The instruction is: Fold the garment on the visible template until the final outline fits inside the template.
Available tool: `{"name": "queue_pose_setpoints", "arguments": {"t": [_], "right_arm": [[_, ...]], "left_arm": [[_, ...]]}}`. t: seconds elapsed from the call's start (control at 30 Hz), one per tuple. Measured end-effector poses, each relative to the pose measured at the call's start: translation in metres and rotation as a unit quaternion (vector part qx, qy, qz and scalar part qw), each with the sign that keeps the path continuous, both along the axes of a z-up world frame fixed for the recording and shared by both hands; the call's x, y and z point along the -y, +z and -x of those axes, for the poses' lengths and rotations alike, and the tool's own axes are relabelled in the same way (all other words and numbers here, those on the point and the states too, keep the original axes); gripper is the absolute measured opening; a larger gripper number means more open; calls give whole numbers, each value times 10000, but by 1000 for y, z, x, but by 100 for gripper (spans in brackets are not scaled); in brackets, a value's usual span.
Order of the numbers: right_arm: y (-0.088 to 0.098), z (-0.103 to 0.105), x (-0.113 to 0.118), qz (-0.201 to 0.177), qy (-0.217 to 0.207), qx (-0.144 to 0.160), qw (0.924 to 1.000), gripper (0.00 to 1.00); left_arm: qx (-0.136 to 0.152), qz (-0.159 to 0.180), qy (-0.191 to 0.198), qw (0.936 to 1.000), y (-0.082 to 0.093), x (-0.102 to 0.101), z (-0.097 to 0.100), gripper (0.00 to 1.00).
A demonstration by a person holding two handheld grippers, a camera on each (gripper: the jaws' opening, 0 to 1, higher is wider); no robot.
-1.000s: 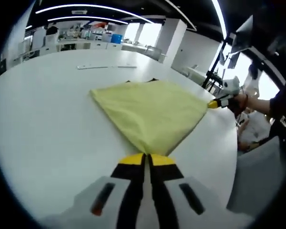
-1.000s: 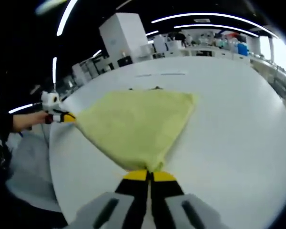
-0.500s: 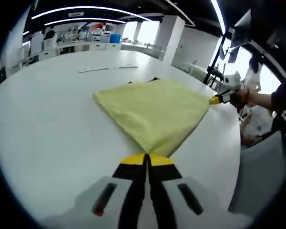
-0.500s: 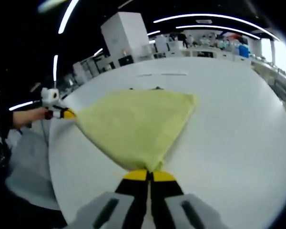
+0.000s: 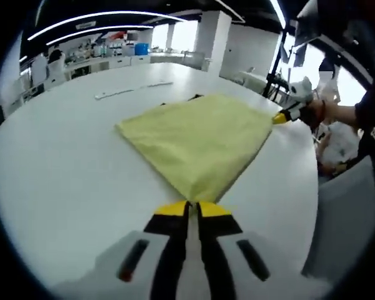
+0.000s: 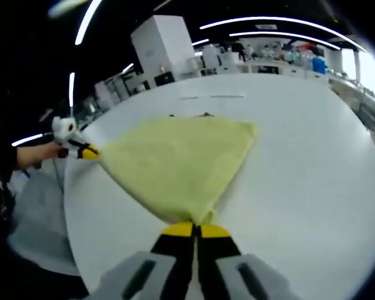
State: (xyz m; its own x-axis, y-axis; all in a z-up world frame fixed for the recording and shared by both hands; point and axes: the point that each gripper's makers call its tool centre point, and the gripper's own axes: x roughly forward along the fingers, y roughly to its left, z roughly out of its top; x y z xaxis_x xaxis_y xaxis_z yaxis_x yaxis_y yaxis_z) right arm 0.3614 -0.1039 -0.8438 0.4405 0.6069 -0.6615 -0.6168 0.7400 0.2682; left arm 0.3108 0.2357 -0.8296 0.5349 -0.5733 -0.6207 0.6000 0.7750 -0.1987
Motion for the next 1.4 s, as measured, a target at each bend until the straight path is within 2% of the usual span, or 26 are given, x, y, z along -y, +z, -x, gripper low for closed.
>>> {"name": "queue_pose_setpoints", "arguments": {"t": [0.03, 0.1, 0.2, 0.4, 0.77, 0.93, 1.07, 1.13, 1.23, 1.4], "right_arm": [[0, 0, 0, -4, -5, -4, 10000, 0], [0, -1, 0, -6, -8, -15, 10000, 0], [-1, -1, 0, -5, -19, -19, 10000, 0], [0, -1, 1, -6, -41, -22, 10000, 0], [0, -1, 0, 3, -49, -22, 10000, 0], [0, -1, 0, 59, -11, 24, 10000, 0], [-1, -1, 3, 110, 5, 47, 9999, 0], [-1, 0, 3, 105, 12, 39, 9999, 0], [-1, 1, 3, 127, 34, 43, 9999, 0], [-1, 4, 5, 172, 81, 36, 9998, 0]], "left_arm": [[-71, 61, 39, 9999, -1, 2, 3, 14], [-152, 322, 151, 9993, -3, 5, 5, 14], [-104, 340, 218, 9991, -6, 6, 6, 13], [-27, 350, 306, 9989, -10, 3, 0, 3], [61, 541, 436, 9976, -6, 2, -3, 0], [102, 447, 391, 9982, -3, -3, -2, 0], [178, 154, 271, 9994, -2, -13, -2, 0], [185, 134, 218, 9995, 1, -11, -2, 0], [228, -218, -24, 9995, -3, -5, 2, 0], [188, -290, -80, 9994, -6, -4, 7, 0]]}}
